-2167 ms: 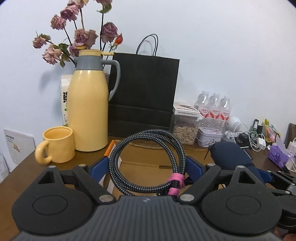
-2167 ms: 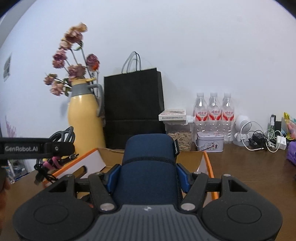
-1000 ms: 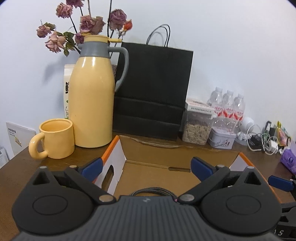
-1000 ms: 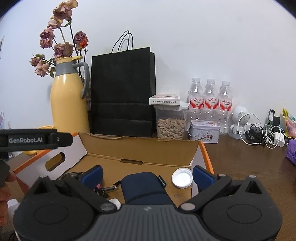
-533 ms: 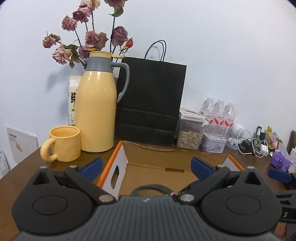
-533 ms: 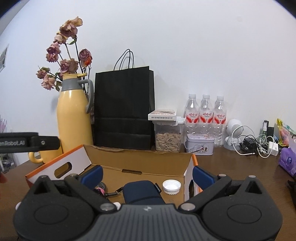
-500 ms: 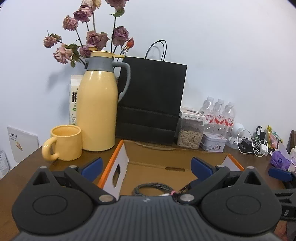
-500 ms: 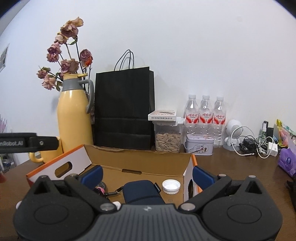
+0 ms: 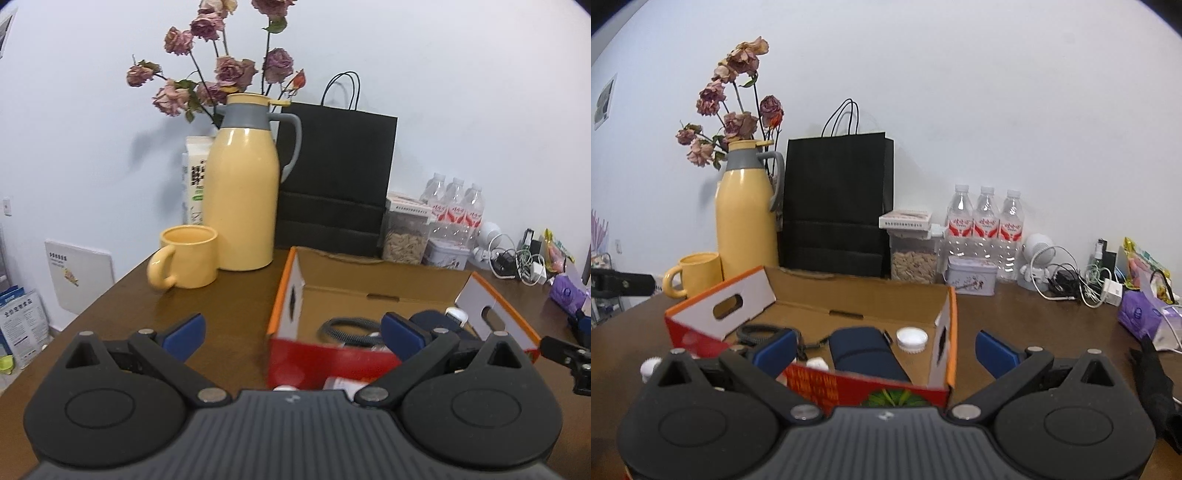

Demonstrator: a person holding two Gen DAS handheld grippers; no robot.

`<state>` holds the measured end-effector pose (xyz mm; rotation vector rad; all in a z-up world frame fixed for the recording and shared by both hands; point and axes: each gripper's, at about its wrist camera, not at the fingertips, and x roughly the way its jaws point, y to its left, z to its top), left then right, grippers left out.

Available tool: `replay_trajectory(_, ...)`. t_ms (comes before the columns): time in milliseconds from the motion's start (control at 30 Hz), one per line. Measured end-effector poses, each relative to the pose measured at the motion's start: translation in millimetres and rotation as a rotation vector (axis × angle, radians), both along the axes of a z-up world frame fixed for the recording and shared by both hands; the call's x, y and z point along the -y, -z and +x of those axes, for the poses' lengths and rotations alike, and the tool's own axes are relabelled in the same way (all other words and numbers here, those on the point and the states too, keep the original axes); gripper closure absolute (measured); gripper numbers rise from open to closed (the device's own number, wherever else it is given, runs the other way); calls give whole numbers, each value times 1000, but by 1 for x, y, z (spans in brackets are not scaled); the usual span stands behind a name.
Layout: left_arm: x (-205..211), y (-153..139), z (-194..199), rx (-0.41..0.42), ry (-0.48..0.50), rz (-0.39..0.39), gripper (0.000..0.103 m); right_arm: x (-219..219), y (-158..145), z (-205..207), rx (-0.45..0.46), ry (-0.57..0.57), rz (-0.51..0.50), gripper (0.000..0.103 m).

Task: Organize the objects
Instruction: 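Move both tools back over the table toward the remaining items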

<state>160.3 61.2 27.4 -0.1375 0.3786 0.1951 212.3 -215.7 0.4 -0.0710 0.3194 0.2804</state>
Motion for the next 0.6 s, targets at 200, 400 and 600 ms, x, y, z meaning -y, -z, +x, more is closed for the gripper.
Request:
replay_trajectory(200, -8, 6, -25, -36, -8, 4, 0, 8, 10, -24, -45, -11, -29, 0)
replay_trajectory(400, -12, 17, -49, -79, -8, 0, 0, 5, 27, -50, -109, -55, -77, 0)
replay_trajectory(600, -14, 30, -74, -122, 0, -14, 0, -10, 45, -72, -173, -137, -118, 26)
